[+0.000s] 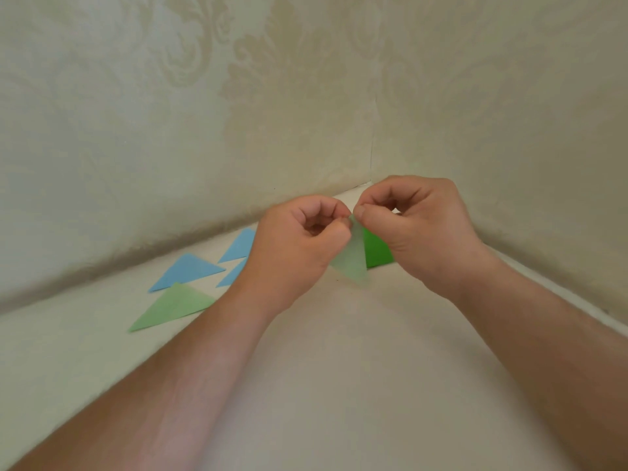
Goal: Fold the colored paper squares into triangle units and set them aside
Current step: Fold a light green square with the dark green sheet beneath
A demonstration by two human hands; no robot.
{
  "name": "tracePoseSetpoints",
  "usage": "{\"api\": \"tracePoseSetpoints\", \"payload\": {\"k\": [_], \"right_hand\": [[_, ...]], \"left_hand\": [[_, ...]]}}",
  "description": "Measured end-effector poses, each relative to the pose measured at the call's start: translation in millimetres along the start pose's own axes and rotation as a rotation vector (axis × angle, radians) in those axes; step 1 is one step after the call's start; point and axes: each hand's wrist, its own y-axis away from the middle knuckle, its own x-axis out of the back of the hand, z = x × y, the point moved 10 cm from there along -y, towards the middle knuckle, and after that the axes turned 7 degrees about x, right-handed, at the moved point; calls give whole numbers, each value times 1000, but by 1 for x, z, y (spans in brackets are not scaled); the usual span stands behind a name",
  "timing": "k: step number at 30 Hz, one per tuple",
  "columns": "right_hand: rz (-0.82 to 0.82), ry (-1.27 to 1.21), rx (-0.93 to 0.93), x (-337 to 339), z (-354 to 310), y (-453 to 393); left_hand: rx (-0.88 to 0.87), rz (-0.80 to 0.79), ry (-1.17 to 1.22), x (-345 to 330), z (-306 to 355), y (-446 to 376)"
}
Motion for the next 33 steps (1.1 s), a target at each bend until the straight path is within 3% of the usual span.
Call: {"api": "tracePoseSetpoints", "payload": {"k": [12, 18, 22, 25, 27, 30, 33], "right_hand": [[150, -98, 26, 23, -3, -8], [313, -202, 38, 63, -11, -16], [13, 231, 197, 27, -22, -1], [-265, 714, 528, -19, -42, 22], [-423, 987, 623, -44, -41, 40], [-569, 1078, 614, -65, -34, 75], [-581, 1076, 564, -75, -30, 103]], "left_hand": [[135, 49, -4, 11, -12, -4], [182, 79, -131, 32, -31, -11], [65, 108, -108, 35, -21, -15], [-49, 71, -195, 24, -8, -8], [-89, 47, -272, 20, 0, -4], [-100, 4, -380, 20, 15, 1], [-78, -91, -470, 17, 19, 18]]}}
